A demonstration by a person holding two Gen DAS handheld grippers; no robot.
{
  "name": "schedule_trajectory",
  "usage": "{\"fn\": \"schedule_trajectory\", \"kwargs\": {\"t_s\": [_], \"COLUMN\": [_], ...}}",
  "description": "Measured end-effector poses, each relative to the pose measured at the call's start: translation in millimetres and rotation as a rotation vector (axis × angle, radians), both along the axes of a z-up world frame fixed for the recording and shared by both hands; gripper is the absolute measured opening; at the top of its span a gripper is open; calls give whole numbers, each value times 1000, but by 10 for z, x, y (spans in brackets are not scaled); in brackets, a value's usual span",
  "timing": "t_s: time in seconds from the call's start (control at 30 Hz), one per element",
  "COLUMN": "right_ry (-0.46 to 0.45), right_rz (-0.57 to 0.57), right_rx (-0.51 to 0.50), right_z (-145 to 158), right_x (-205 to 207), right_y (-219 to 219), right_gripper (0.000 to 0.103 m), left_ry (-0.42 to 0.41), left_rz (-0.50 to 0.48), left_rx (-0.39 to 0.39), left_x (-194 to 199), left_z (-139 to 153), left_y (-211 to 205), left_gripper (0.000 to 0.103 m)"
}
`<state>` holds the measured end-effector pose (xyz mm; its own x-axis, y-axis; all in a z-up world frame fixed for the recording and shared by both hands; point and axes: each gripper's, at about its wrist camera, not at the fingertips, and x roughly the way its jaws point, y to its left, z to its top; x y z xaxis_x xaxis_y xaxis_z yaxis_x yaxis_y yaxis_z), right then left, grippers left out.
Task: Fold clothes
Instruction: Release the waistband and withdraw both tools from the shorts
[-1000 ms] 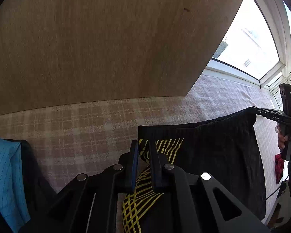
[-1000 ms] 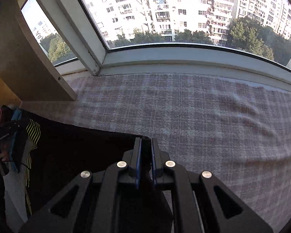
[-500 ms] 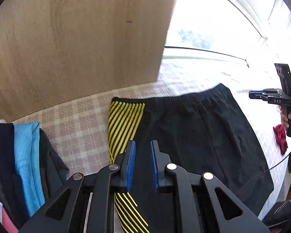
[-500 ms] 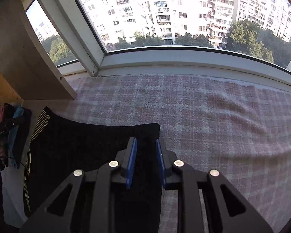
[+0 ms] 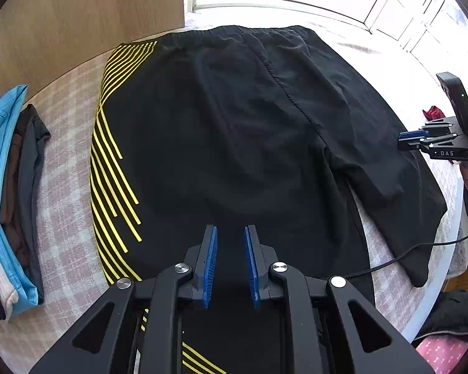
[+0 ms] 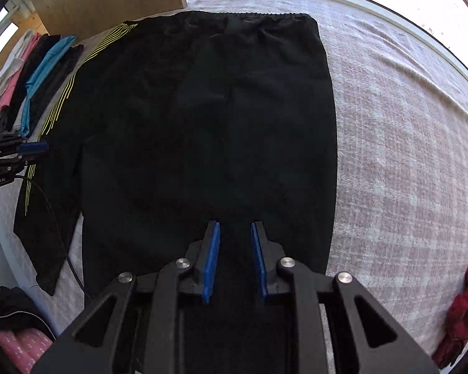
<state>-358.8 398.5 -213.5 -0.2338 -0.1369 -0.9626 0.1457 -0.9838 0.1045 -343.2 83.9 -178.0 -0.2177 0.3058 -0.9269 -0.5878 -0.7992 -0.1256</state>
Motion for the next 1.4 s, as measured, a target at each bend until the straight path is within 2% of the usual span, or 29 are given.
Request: {"fn": "schedule_trajectory", "kwargs": {"t_s": [0.1,0.23,0.33,0.43,0.53,0.6,0.7,0.83,0.93,1.03,1.1,1.13,1.17,1.2,1.27,1.4], "right_ry": [-31,53,121,187,223,223,203,178,175,172,171,169,167,167,167,189], "right_rz": [-22,-57,-74,-53,-20,7,22,44,61,61,60,58,51,44,28,-19], "right_rx": [-4,-130,-191,-280,-270,-291,-315,-351,-369,-380,-380,-380,-386,-404,-439,-438], "right_z": [-26,442,855,1228,1381,1370,1357,1234,1164,1111,1102,1103,1111,1125,1153,1184], "right_x": [86,323,524,767,912,951,971,940,931,882,837,806,776,736,656,339], "right_y": [66,328,616,919,1158,1307,1417,1548,1614,1669,1692,1702,1711,1721,1740,1777], "right_gripper": [21,21,21,21,24,27,27,27,27,27,27,27,27,27,28,31], "left_ry": [61,122,100,69,65,64,68,22,22,32,40,28,13,-22,-88,-91], "left_rz": [-22,-91,-168,-275,-369,-393,-377,-370,-375,-336,-310,-296,-282,-262,-223,-139], "left_rx": [29,114,191,199,144,109,29,-30,-64,-97,-79,-62,-43,-5,69,170], "left_x": [256,868,1415,1865,2191,2305,2335,2287,2319,2262,2226,2199,2169,2119,2020,1825], "left_z": [341,807,931,791,532,396,205,-9,-102,-162,-146,-144,-141,-120,-75,160], "left_y": [70,417,924,1708,2475,2825,3141,3310,3369,3371,3320,3282,3241,3183,3064,2748], "left_gripper": [17,29,29,29,29,29,29,29,30,30,29,24,17,2,2,2]}}
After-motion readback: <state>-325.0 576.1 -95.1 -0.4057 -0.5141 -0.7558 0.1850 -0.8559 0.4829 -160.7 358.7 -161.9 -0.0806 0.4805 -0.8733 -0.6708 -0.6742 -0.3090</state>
